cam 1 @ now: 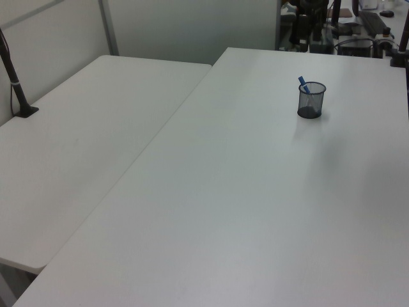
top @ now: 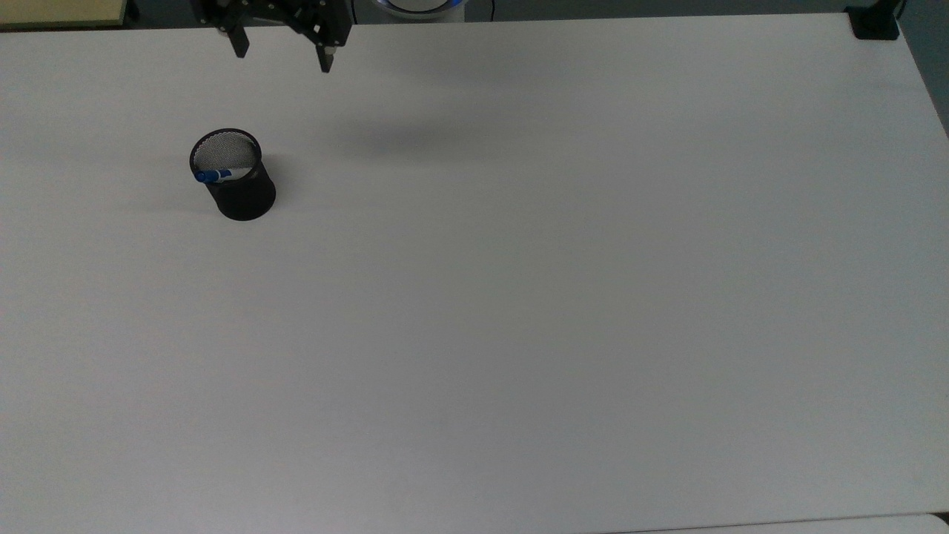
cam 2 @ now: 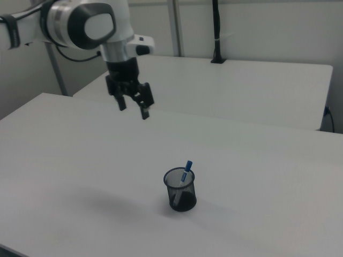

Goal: Remove the marker
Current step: 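Move the open gripper over the black mesh cup and lower it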

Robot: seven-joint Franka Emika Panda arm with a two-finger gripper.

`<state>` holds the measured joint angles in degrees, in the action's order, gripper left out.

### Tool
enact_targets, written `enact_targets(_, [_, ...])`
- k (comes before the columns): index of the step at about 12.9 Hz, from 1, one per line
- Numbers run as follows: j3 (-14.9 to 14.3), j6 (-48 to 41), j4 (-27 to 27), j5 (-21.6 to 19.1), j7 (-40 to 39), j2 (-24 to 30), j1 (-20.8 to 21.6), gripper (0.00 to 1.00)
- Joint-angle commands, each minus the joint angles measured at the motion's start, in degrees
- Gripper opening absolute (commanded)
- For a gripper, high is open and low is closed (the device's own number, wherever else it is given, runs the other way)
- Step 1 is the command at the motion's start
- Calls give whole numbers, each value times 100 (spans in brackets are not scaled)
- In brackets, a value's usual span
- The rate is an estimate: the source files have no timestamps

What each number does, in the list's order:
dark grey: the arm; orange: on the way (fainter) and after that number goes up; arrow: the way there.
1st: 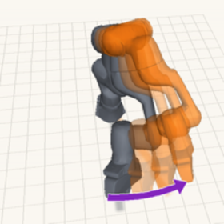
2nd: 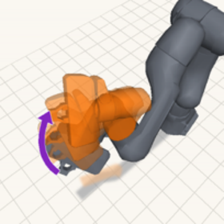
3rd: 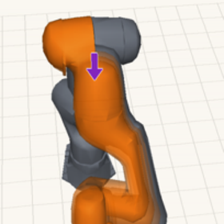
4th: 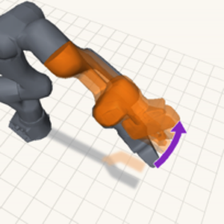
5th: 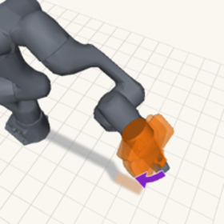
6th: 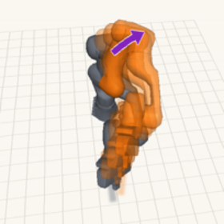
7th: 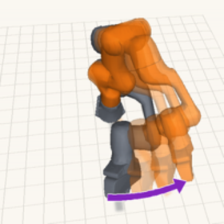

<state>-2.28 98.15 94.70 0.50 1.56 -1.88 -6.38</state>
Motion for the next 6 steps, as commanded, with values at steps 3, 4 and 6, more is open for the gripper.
enact_targets(3, [-9,705,-40,29,-471,-585,-487,90])
enact_targets(4, [-9,802,-31,29,-559,-673,-566,90])
enact_targets(6, [-9,1030,-40,29,-726,-919,-671,86])
